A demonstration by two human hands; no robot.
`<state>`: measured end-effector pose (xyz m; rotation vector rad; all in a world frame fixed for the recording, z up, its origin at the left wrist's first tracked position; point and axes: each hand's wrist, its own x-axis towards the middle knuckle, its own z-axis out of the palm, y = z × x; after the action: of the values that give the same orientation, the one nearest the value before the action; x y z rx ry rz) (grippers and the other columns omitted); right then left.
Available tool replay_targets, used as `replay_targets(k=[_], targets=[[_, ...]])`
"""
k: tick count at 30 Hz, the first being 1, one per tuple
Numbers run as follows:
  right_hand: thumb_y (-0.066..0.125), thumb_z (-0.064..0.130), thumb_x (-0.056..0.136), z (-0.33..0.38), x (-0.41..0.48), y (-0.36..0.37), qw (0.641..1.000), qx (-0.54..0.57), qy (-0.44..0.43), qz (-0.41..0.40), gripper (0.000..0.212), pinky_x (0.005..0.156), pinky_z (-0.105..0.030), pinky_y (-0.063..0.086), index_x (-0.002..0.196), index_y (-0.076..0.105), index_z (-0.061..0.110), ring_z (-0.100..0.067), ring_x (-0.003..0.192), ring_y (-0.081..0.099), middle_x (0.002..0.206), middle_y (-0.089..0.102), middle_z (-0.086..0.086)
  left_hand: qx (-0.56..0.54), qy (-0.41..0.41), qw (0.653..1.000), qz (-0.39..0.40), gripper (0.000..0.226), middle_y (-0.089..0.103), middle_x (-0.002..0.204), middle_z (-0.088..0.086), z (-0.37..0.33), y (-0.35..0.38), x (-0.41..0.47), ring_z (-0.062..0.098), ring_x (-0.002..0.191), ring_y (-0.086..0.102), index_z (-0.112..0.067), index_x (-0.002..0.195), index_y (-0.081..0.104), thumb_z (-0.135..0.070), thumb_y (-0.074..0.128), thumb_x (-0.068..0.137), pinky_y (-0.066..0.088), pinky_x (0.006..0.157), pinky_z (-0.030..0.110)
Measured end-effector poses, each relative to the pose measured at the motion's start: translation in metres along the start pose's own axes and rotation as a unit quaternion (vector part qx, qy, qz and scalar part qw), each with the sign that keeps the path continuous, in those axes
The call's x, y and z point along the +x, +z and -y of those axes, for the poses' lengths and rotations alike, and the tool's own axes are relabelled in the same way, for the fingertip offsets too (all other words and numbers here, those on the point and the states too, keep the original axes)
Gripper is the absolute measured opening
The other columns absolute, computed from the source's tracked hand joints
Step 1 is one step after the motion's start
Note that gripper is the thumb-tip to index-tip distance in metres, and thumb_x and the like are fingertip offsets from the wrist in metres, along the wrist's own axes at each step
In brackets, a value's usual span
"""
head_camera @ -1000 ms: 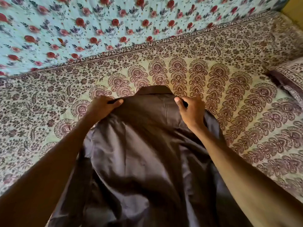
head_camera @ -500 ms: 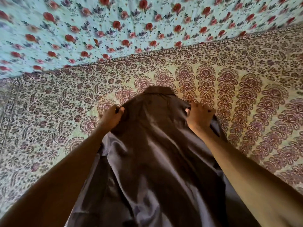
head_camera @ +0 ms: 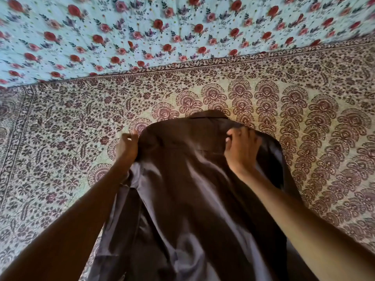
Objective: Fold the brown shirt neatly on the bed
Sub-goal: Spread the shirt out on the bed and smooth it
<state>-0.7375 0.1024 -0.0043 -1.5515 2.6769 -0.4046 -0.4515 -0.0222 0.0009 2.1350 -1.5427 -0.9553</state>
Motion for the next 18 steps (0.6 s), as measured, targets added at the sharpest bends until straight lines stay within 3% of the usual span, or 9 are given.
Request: replay_targets(k=[2,5,10,14,16,18], targets=[[0.055,0.037,0.089,0.022,-0.028,0.009,0.995,0.063,-0.009,0.076,0.029,0.089,-0.048,0.038,0.116,0.058,0.026,-0.033,0.112,0.05,0.119,0.055,-0.005,0.023,0.008,1.0,0.009,0.044,0.065,0.111,0.024,0.025,-0.002,-0.009,0.039,0.105,0.06,-0.005,0.115,0.058,-0.043,0.044,0.099,0.045,0.083,0.042],[0.039,0.061,0.091,0.047,-0.056,0.026,0.982,0.048,-0.006,0.184,0.061,0.103,-0.061,0.028,0.144,0.034,0.033,-0.035,0.139,0.027,0.154,0.029,-0.005,0.055,0.029,0.997,0.049,0.039,0.067,0.105,0.021,0.039,-0.004,-0.026,0.037,0.099,0.062,-0.009,0.114,0.062,-0.041,0.045,0.099,0.046,0.078,0.039],[0.023,0.074,0.087,0.054,-0.065,0.045,0.977,0.026,-0.004,0.211,0.075,0.107,-0.073,0.001,0.151,0.009,0.038,-0.036,0.148,-0.003,0.163,-0.002,-0.002,0.06,0.096,0.987,0.115,0.033,0.053,0.063,0.008,0.041,-0.014,-0.032,0.031,0.069,0.058,-0.012,0.075,0.06,-0.035,0.051,0.097,0.033,0.057,0.031],[0.018,0.076,0.087,0.048,-0.059,0.046,0.974,0.023,-0.008,0.227,0.073,0.107,-0.073,-0.002,0.15,0.005,0.042,-0.034,0.148,-0.008,0.162,-0.008,0.002,0.1,0.018,0.994,0.027,0.035,0.066,0.096,0.023,0.051,-0.04,-0.008,0.037,0.094,0.062,-0.004,0.1,0.067,-0.035,0.052,0.096,0.043,0.074,0.036],[0.019,0.076,0.087,0.046,-0.058,0.045,0.972,0.022,-0.016,0.235,0.074,0.108,-0.072,-0.002,0.15,0.003,0.042,-0.034,0.148,-0.009,0.162,-0.009,0.002,0.135,-0.03,0.99,-0.012,0.034,0.064,0.109,0.022,0.054,-0.051,-0.007,0.038,0.101,0.059,-0.003,0.109,0.062,-0.032,0.053,0.095,0.044,0.081,0.04],[0.02,0.075,0.087,0.045,-0.058,0.043,0.971,0.022,-0.024,0.235,0.074,0.108,-0.072,-0.002,0.151,0.003,0.041,-0.034,0.148,-0.008,0.162,-0.008,0.002,0.151,-0.02,0.986,-0.067,0.031,0.056,0.118,0.021,0.051,-0.051,-0.021,0.035,0.101,0.053,-0.005,0.118,0.051,-0.024,0.051,0.094,0.041,0.086,0.044]])
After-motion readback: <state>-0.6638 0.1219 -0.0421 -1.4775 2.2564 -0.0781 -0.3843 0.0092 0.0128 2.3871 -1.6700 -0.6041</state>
